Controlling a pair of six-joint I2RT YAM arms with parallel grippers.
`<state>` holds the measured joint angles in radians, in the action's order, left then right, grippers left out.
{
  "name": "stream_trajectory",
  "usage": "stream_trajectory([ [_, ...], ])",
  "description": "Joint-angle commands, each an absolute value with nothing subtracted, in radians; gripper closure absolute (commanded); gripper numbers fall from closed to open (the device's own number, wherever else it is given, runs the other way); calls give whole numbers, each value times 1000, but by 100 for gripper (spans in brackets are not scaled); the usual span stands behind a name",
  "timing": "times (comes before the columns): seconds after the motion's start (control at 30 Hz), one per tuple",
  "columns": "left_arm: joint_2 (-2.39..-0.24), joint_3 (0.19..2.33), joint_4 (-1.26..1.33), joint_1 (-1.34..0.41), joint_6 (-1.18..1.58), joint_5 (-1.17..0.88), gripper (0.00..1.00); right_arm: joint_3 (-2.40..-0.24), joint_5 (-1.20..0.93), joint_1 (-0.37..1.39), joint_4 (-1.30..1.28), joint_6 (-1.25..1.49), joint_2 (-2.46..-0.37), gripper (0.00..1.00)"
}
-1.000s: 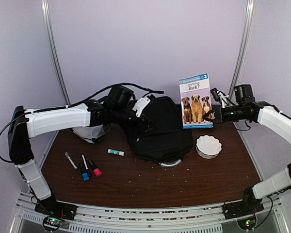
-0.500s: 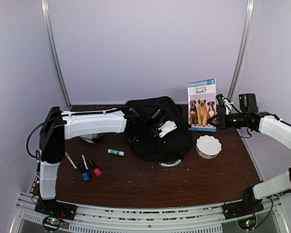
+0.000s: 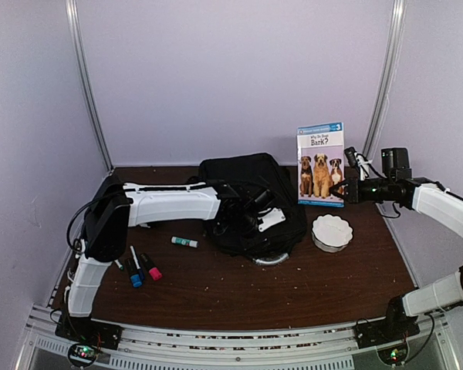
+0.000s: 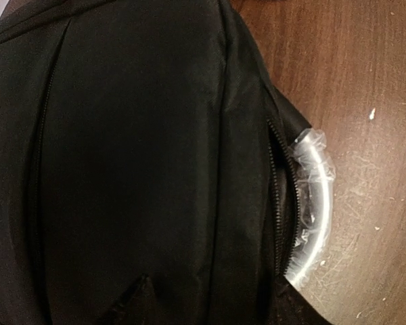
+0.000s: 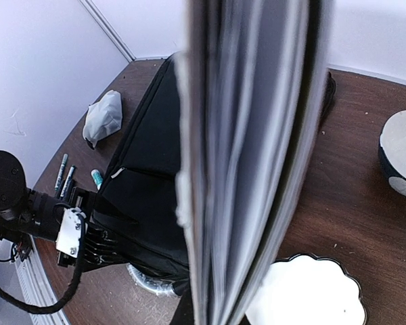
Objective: Pack the student bag
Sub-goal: Pick up the largest pocket of the bag from the student bag.
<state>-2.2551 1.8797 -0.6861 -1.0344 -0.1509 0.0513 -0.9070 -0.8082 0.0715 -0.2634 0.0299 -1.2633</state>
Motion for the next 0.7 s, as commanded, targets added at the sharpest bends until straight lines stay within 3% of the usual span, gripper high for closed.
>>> stream_trajectory([
  [0.0,-2285,1926,-696,-1037,-165,91,46,-902,-833,64,-203,27,-1250,100],
  [0.33,-2279,1939,-687,-1038,-161,153,81,-900,-834,64,-198,33,-1255,100],
  [0.6,-2205,1921,-613,-1031,-179,236,100,-1079,-760,62,-420,-33,-1226,100],
  [0.67,-2188,1921,-593,-1023,-182,241,100,-1147,-756,59,-505,-50,-1207,100],
])
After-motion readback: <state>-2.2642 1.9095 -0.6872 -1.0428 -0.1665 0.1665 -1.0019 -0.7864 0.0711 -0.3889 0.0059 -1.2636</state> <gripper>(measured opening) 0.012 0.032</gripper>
